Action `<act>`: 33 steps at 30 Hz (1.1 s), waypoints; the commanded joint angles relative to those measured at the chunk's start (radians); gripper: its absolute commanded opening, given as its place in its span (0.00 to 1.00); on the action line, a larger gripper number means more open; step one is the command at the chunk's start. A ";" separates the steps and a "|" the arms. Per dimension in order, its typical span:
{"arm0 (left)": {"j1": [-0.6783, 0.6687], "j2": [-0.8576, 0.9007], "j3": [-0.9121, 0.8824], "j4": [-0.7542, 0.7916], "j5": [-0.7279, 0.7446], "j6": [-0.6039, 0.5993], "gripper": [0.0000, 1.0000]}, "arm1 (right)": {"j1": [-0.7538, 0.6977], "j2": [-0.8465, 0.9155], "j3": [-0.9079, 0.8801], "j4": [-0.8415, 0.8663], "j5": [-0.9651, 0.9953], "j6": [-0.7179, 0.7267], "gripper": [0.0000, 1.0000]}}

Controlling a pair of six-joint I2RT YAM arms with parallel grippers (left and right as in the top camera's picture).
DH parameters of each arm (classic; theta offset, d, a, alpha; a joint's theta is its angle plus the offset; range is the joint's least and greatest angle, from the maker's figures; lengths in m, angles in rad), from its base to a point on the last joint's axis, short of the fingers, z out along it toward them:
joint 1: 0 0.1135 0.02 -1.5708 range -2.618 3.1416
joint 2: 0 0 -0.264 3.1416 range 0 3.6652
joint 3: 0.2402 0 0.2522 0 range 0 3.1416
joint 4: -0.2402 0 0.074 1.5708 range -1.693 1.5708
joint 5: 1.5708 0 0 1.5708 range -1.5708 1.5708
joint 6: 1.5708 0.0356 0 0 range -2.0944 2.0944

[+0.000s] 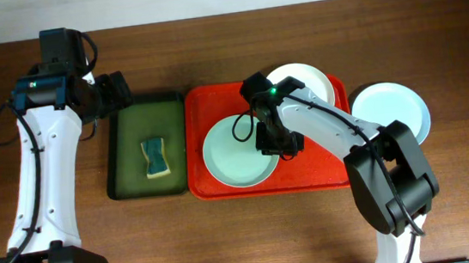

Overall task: Clean dirty plates on tray and stack at the side
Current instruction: 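Lift the pale green plate again with the right gripper toward the left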

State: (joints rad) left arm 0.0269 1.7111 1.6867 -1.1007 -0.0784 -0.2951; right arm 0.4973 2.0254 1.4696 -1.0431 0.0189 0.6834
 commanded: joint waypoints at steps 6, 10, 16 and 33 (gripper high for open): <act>0.002 0.002 0.001 0.000 0.000 0.005 1.00 | 0.006 -0.020 -0.007 0.002 0.020 0.001 0.34; 0.002 0.002 0.001 0.000 0.000 0.005 0.99 | 0.006 -0.020 -0.007 0.002 0.020 0.001 0.34; 0.002 0.002 0.001 0.000 0.000 0.005 0.99 | 0.006 -0.020 -0.008 0.003 0.072 0.001 0.35; 0.002 0.002 0.001 0.000 0.000 0.005 0.99 | -0.016 -0.038 -0.069 0.071 0.060 -0.007 0.04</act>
State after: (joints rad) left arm 0.0269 1.7111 1.6863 -1.1007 -0.0788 -0.2951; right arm 0.4961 2.0060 1.3788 -0.9310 0.0601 0.6769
